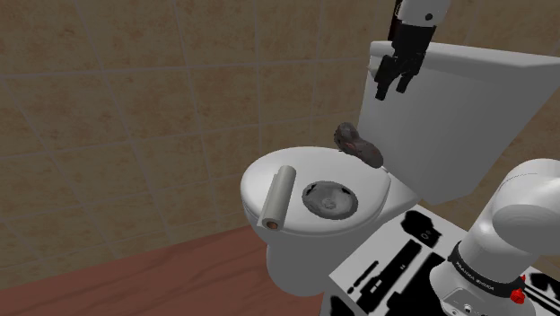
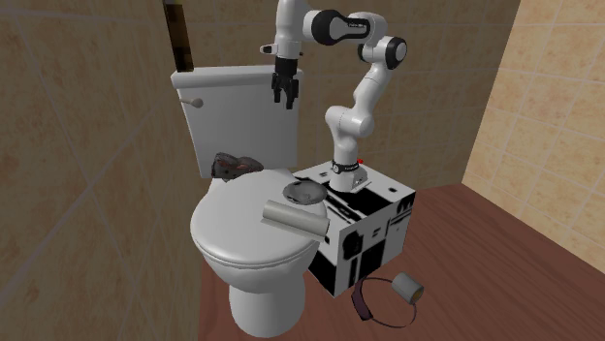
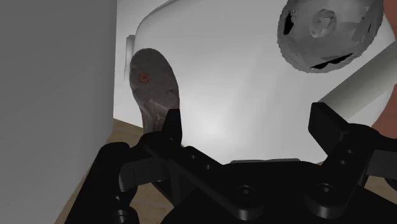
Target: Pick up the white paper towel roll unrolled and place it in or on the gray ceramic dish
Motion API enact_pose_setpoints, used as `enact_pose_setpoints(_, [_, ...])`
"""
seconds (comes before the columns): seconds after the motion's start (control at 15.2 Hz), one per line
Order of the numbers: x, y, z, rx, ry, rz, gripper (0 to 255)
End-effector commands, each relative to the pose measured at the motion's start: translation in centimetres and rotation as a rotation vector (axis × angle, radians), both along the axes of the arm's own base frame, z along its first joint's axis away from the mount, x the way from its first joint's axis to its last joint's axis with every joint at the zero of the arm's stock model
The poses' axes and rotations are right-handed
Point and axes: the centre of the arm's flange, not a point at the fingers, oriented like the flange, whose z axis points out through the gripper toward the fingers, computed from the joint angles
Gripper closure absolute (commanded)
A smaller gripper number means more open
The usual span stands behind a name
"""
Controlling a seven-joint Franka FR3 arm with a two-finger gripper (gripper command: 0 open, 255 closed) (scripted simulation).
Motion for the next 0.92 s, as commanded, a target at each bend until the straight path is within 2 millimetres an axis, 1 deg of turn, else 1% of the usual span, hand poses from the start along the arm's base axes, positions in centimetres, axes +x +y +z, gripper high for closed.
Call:
enact_pose_setpoints(0.0, [0.0,0.0,0.0,0.000,0.000,0.000,0])
enact_pose_setpoints(0.4, [0.9,6.2,-5.0,0.010,0.000,-0.155,0])
enact_pose_setpoints(0.86, [3.1,13.3,-10.7,0.021,0.001,-0.335,0])
